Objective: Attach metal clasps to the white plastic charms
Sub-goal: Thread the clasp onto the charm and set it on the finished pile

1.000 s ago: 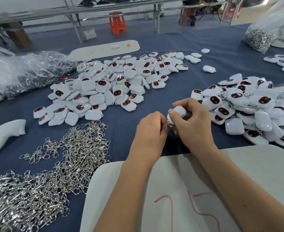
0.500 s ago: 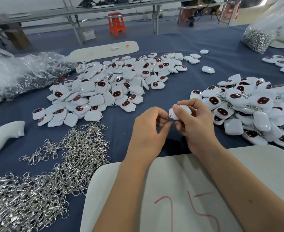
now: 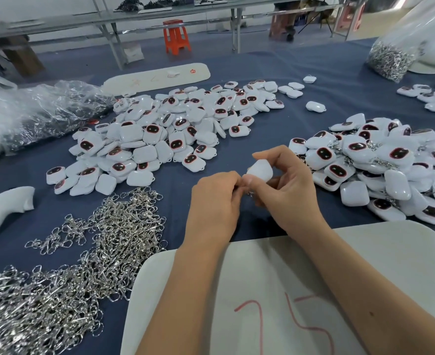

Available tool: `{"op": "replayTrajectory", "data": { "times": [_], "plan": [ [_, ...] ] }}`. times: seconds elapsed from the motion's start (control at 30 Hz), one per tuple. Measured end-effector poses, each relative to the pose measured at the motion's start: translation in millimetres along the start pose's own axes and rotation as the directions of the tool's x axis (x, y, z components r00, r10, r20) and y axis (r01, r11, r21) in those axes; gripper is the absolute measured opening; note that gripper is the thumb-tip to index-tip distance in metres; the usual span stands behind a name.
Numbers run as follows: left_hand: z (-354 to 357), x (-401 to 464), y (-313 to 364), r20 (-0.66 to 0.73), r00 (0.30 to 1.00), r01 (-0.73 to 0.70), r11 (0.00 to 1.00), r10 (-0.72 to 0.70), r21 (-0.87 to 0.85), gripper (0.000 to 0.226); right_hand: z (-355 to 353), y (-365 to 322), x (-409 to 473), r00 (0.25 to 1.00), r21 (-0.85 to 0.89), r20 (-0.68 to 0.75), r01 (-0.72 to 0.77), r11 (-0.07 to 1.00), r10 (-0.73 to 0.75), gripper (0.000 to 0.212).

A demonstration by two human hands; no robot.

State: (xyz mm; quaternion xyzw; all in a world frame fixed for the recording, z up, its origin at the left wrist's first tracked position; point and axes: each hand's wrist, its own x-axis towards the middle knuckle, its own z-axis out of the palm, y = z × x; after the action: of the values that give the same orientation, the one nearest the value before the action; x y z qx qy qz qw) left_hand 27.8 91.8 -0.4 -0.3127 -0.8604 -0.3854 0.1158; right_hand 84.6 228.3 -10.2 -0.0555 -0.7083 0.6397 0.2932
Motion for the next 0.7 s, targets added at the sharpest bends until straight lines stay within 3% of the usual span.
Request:
{"op": "replayTrajectory", "data": {
  "times": [0.1,0.17,0.27,0.4,0.57,0.63,0.7],
  "plan": [
    [2,1,4,-0.001,1.0,0.016,0.993,-0.016,0.117,0.031,2,1,-3,0.997,-0.13,0.025,0.07,0.989,-0.067,0.03],
    [6,-2,5,-0.017,0.998,0.061,0.995,-0.06,0.077,0.027,4,0,-4,0.996,-0.121,0.023,0.083,0.989,-0.081,0.031],
    [8,-3,6,-0.08,0.979,0.157,0.943,-0.188,-0.295,0.016,7,-3,-2,1.0,0.094,-0.015,-0.003,0.996,0.004,0.029],
    [7,2,5,-0.028,0.955,0.201,0.711,-0.296,-0.673,0.016,1,-7,3,0.98,0.42,0.003,-0.182,0.889,0.2,0.023],
    [10,1,12,-0.024,0.912,0.227,0.553,-0.409,-0.801,0.015,-2,-8,5,0.965,0.516,0.044,-0.243,0.822,0.258,0.02],
    [12,1,12,-0.056,0.891,0.226,0.548,-0.45,-0.806,0.015,-1,-6,5,0.958,0.489,0.027,-0.262,0.832,0.286,0.017],
    [13,1,11,-0.141,0.888,0.206,0.65,-0.439,-0.731,0.015,0,-4,5,0.952,0.424,-0.016,-0.27,0.864,0.306,0.013]
  ]
}}
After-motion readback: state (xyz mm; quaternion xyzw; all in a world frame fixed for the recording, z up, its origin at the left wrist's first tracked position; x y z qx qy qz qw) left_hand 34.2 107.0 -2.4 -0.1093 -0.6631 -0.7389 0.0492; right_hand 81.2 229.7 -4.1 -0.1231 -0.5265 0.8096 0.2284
